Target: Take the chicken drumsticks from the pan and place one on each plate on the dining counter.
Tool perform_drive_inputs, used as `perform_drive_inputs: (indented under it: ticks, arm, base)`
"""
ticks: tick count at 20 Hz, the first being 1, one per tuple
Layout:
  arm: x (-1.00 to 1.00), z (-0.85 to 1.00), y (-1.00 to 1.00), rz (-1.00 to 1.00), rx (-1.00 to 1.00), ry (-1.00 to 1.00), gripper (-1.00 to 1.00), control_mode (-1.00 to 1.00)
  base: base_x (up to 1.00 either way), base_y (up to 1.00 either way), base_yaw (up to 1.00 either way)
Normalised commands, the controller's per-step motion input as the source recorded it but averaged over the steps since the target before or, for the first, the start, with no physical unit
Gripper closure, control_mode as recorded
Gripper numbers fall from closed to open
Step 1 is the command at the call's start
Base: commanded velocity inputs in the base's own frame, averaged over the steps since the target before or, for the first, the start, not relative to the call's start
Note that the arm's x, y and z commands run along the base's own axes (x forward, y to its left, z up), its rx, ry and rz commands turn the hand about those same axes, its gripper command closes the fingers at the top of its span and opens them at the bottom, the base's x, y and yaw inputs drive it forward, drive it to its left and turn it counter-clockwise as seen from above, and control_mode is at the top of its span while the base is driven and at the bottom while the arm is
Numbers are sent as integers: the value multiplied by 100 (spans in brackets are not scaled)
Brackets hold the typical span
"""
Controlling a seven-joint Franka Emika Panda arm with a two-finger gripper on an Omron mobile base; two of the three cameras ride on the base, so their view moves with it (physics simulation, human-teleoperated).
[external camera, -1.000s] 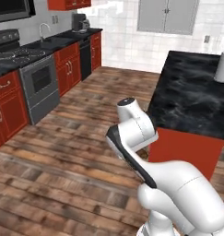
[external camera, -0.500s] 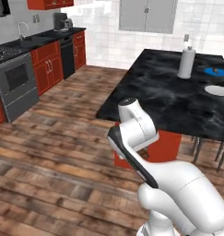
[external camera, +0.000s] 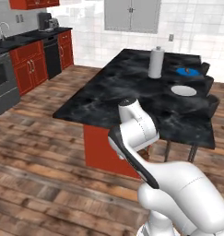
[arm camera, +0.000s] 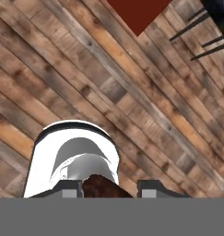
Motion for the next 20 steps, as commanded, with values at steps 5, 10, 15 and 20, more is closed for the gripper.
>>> perform_drive_inputs:
  ticks: [5,10,15,20]
  arm:
    - [0,0,0,0,0,0,100,100]
    - [0,0,0,0,0,0,100,100]
    - [0,0,0,0,0,0,100,100]
    - [0,0,0,0,0,0,100,100]
  base:
    - [0,-100,3]
    - [0,-100,6]
    - [0,-96,12]
    - [12,-85,16]
